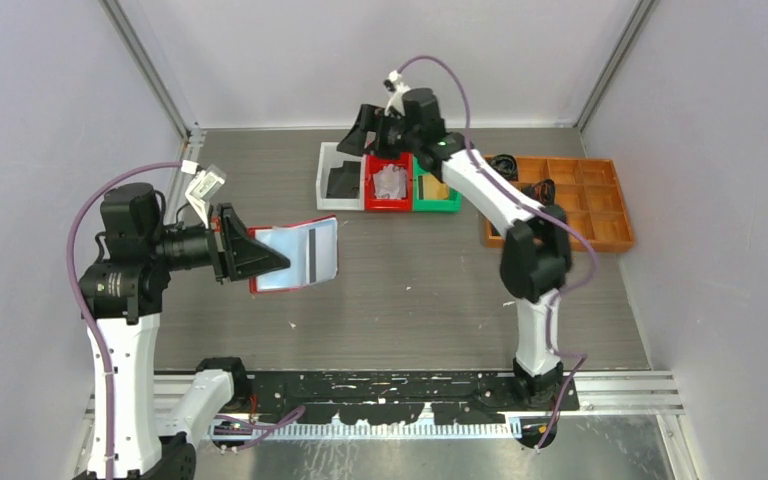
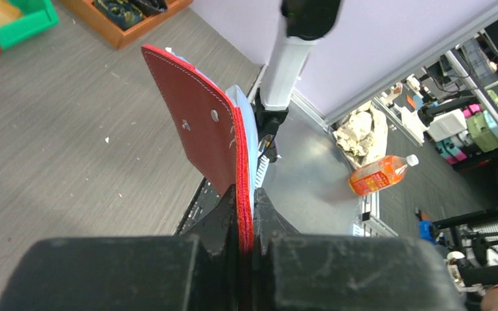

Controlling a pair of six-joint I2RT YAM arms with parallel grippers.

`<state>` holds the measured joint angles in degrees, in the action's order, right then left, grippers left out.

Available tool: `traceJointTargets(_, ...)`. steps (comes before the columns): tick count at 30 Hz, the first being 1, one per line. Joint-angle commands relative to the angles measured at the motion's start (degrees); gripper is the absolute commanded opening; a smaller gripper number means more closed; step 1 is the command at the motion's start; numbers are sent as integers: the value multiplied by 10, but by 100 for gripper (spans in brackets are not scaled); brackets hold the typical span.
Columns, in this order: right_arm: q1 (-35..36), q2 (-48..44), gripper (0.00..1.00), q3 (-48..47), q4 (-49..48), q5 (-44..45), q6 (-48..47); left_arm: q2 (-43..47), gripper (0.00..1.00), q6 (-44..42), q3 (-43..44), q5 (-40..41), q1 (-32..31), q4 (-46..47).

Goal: Take the credit cards out of the card holder
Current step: Place the credit card in the storage box.

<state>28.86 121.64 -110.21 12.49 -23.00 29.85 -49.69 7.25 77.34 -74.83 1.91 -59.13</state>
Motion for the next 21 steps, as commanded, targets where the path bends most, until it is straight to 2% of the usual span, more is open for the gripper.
traceJointTargets(1,10,-214,99,139,-114,-111,62,25,0,118,-12,-45,3,155)
traceJointTargets(4,11,-324,100,306,-311,-171,204,31,0,165,-19,-62,3,202)
traceJointTargets(7,22,-387,99,437,-596,-206,405,39,0,205,-31,-71,3,248)
traceJointTargets(9,36,-413,99,501,-743,-189,512,43,0,222,-34,-75,3,264)
traceJointTargets(10,50,-425,99,526,-786,-174,538,44,0,229,-34,-76,3,273)
traceJointTargets(12,86,-459,99,555,-779,-163,520,46,0,248,-37,-76,3,299)
traceJointTargets(17,176,-531,100,593,-633,-133,376,51,0,324,-52,-65,2,387)
traceJointTargets(21,226,-546,99,614,-638,-110,355,50,0,329,-53,-58,2,394)
